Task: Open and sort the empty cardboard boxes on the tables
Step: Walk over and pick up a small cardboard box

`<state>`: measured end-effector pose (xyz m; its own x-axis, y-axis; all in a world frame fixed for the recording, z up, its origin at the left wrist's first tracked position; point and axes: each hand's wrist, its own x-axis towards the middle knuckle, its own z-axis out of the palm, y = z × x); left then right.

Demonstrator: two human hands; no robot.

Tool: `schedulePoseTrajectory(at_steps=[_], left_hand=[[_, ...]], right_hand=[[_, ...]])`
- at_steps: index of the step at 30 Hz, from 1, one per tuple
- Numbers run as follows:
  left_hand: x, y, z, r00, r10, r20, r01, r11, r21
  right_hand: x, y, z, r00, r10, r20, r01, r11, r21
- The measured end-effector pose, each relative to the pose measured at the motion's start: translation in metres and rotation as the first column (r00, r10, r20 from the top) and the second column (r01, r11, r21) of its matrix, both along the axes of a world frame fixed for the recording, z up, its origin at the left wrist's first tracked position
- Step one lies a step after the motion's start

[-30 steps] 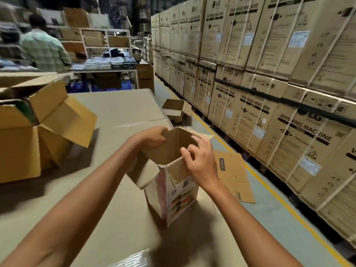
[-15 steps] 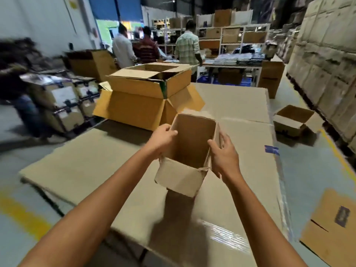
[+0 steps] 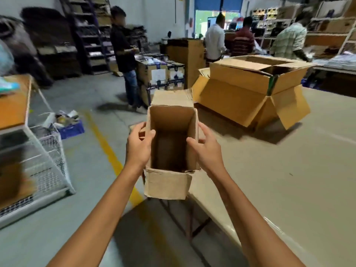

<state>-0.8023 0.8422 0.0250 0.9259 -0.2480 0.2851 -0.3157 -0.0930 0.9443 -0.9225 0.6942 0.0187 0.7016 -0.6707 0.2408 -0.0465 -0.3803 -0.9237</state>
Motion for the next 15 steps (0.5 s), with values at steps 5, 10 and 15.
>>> schedulePoseTrajectory(at_steps=[5,10,15], left_hand=[[0.059,0.109,-0.039,0.972,0.231,-0.030,-0.230,0.972,0.050],[0.104,0.204,-0.090,0.890,0.438,-0.127,-0.439,0.898,0.023],[0.156,0.269,-0.135,0.826,0.518,-0.222,-0.509,0.855,0.097]], right_hand=[[0.089,0.092,-0.025,0.991,0.120,-0.050,-0.122,0.992,-0.039],[0.171,0.182,-0.076,0.948,0.292,-0.129,-0.294,0.956,0.000],[0.231,0.249,-0.128,0.916,0.347,-0.202,-0.339,0.938,0.072]])
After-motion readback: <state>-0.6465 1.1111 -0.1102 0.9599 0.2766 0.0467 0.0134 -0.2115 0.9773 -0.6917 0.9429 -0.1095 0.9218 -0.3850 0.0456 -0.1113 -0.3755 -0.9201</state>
